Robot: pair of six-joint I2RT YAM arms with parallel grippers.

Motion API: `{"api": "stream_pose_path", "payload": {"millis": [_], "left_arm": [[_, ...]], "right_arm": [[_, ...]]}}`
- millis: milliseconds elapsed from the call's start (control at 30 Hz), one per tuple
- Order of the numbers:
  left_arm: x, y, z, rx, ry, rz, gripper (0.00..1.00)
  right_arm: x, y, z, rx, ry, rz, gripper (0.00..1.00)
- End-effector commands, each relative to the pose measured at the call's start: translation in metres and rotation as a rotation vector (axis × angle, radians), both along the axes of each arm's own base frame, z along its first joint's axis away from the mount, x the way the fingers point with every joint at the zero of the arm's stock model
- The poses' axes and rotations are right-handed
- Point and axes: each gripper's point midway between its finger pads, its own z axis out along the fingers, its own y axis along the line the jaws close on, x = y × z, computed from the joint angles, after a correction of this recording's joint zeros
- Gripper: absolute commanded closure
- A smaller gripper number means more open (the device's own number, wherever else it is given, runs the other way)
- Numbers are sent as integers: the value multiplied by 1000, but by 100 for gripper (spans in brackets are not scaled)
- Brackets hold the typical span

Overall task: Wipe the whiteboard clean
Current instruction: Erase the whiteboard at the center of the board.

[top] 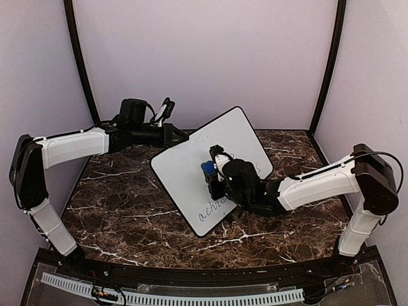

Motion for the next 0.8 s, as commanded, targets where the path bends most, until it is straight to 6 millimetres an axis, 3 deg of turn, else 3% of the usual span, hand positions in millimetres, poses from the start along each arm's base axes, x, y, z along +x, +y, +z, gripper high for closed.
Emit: {"api": "stream_pose_path", "payload": {"millis": [0,167,300,567,767], "left_arm": [[-33,-22,-7,20,13,-118,100],[-33,-23,-8,17,21,-121,100],[-34,-23,-9,17,24,-121,100],[-34,-24,-8,19,17,-122,100],[-34,-23,-5,19,4,-120,100]], "right_arm": [[0,-19,-33,-58,46,-29,76],[-10,-43,-48,-75,78,-53,76],[-9,-49,-49,-81,78,-66,76],[22,-33,-15,-65,-5,-74,76],[43,-33,4,-49,-40,-92,76]]}}
